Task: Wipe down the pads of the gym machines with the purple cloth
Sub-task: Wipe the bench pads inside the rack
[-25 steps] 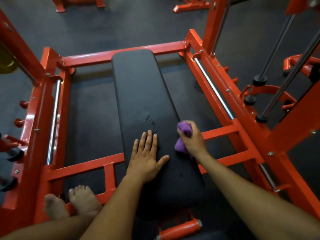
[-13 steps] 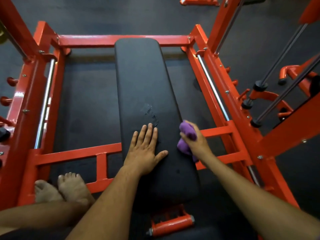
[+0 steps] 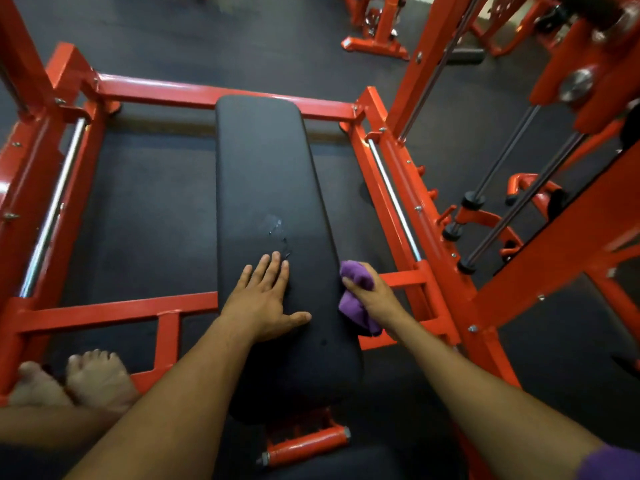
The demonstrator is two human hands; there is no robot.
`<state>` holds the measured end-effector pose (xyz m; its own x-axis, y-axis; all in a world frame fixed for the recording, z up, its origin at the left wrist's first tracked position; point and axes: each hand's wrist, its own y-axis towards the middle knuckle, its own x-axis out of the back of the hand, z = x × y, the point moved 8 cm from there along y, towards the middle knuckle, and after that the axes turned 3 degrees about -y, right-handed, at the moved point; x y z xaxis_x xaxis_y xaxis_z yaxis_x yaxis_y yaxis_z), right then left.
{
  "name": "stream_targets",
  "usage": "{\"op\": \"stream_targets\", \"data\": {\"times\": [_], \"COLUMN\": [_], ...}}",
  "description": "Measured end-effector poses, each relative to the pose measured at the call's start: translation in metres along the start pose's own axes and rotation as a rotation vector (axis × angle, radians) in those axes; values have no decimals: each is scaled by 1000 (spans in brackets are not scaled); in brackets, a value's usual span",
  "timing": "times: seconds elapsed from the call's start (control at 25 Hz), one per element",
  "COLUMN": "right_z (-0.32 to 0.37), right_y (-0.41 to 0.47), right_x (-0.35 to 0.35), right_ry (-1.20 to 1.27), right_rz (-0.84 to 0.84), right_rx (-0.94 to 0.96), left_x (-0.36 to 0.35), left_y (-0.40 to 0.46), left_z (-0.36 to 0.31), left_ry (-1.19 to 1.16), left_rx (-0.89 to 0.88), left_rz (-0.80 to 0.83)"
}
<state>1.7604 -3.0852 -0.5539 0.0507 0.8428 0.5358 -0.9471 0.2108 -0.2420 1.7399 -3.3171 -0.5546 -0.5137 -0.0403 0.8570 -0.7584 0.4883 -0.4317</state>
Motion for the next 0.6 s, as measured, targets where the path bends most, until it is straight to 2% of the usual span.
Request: {"op": "stream_targets", "data": {"times": [0.16,0.28,0.32,0.4,0.48,0.6], "right_z": [-39,-67,-68,-67,-51,-21], "right_y": [-92,-140,-148,-141,-98,-20], "right_x": [-21,-18,-21,-20,-17,-23], "right_ry": [142,202,153,221,260,184], "right_rz": [10,-31,-26,-133,-253,-210], "right_rx": [-81,-254,-285,-358,-324,-222], "left_x": [-11,-10,-12,-13,-10,-12], "left_y": [4,8,7,5,3,4], "left_z": [-2,-7,-7,-9,-9,-5], "left_ry": [-62,-44,-22,-16,-19,-33], "left_rx": [19,-8,-6,-12,-18,-20], "left_rz": [-31,14,14,9,-21,-16]}}
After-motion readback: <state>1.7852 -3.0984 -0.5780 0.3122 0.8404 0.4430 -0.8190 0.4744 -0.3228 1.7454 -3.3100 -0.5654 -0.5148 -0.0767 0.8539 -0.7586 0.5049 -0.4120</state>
